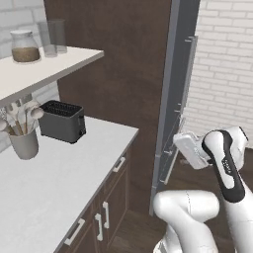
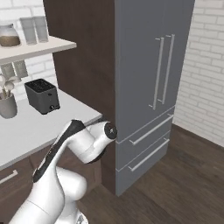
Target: Take a straw from the drawer in front and place it inside the glass cup on the dining counter.
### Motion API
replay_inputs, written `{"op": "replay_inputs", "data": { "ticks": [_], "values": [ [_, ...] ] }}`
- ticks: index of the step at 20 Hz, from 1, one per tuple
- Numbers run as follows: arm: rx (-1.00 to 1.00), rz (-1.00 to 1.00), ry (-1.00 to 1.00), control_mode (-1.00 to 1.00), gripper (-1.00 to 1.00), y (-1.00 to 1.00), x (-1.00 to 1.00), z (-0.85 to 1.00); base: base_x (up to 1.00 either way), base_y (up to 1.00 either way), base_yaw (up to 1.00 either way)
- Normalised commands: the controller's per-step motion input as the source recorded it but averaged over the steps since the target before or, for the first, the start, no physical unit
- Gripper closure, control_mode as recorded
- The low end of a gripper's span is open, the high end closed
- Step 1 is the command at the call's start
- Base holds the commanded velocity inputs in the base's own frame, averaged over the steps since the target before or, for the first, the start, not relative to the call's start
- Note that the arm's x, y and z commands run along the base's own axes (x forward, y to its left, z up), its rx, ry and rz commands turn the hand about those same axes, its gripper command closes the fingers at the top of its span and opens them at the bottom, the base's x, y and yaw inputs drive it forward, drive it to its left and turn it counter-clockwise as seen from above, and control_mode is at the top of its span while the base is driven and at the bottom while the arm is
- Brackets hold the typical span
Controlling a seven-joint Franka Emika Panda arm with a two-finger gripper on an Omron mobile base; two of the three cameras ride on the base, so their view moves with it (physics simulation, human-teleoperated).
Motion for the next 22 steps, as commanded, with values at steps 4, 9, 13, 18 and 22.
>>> {"op": "replay_inputs", "data": {
  "ticks": [4, 9, 13, 18, 22],
  "values": [
    [0.09, 0.00, 0.07, -1.00, -1.00, 0.00, 0.66, -0.04, 0.00, 0.00, 0.00],
    [0.00, 0.00, 0.09, -1.00, -1.00, 0.00, 0.88, -0.06, 0.00, 0.00, 0.00],
    [0.00, 0.00, 0.09, -1.00, -1.00, 0.00, 0.66, -0.08, 0.00, 0.00, 0.00],
    [0.01, 0.00, -0.11, -1.00, -1.00, 0.00, 0.27, -0.59, 0.00, 0.00, 0.00],
    [0.03, 0.00, -0.16, -1.00, -1.00, 0.00, 0.14, -0.73, 0.00, 0.00, 0.00]
  ]
}}
